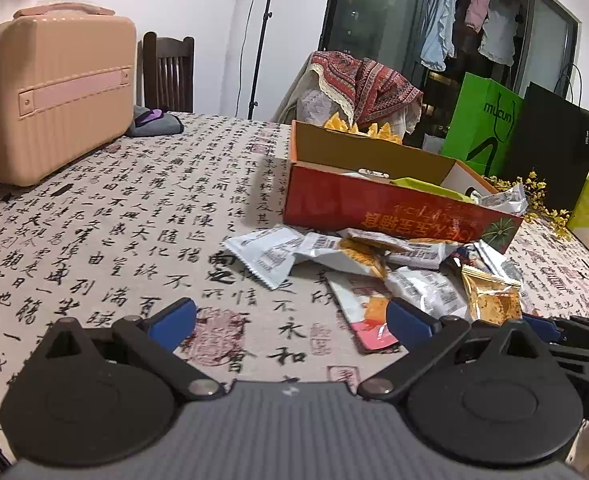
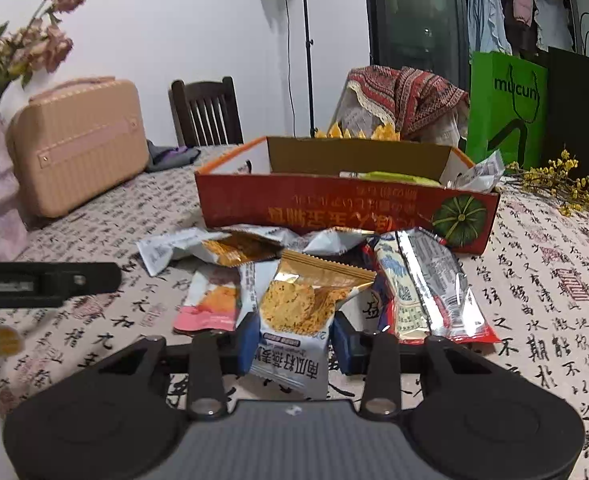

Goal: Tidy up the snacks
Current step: 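Return both grippers to the pile and grasp a gold cracker bag with the right, then grasp a white cracker packet with the left gripper while the right carries its bag toward the box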

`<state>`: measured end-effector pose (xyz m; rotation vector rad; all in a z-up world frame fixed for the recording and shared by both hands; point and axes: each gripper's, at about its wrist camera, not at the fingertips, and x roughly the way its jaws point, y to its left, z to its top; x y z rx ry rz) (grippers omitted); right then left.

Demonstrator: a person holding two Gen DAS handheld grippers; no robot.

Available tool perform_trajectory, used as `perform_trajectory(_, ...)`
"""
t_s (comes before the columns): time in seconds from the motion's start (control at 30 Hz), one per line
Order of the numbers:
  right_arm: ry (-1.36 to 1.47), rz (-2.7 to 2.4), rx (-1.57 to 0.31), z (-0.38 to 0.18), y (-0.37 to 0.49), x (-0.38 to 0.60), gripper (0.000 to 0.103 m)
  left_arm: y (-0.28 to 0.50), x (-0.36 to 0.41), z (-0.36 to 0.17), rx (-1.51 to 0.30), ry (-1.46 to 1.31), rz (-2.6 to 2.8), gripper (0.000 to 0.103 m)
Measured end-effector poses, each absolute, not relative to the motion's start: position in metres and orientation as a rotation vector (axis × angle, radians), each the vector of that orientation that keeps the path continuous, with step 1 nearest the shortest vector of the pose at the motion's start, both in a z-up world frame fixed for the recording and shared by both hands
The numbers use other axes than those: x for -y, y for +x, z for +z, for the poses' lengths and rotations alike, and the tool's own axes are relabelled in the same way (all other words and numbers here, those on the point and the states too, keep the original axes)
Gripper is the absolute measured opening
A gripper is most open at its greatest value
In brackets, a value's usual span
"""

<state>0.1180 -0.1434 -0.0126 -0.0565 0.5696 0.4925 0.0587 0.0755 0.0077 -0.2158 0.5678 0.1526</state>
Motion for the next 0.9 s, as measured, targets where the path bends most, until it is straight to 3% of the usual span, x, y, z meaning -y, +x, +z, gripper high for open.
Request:
perform_trajectory(0.4,0.046,0.433,-0.442,0.015,0.128,0.213,0.038,0.117,-0.011,0.005,-0.654,-0.199,0.093,0.103)
perform_trajectory(0.67,0.135,0.424,-0.429,0.003,0.156,0.235,0.038,0.159,0.024,-0.012,-0.713,-0.133,0.150,0.101)
perform_trajectory(0.73,0.133,0.432,-0.446,-0.002,0.159,0.234,0.038,0.164,0.027,-0.014,-0.722,-0.132,0.168,0.090)
perform_trajectory(0.77,0.130,0.438,-0.452,-0.004,0.159,0.234,0.038,0.167,0.028,-0.016,-0.729,-0.138,0.167,0.075)
perform_trajectory(0.83,0.124,0.449,-0.460,-0.008,0.159,0.232,0.038,0.169,0.029,-0.017,-0.736,-0.152,0.150,0.054)
perform_trajectory(0.9,0.123,0.457,-0.463,-0.010,0.159,0.231,0.038,0.166,0.030,-0.016,-0.725,-0.155,0.140,0.050)
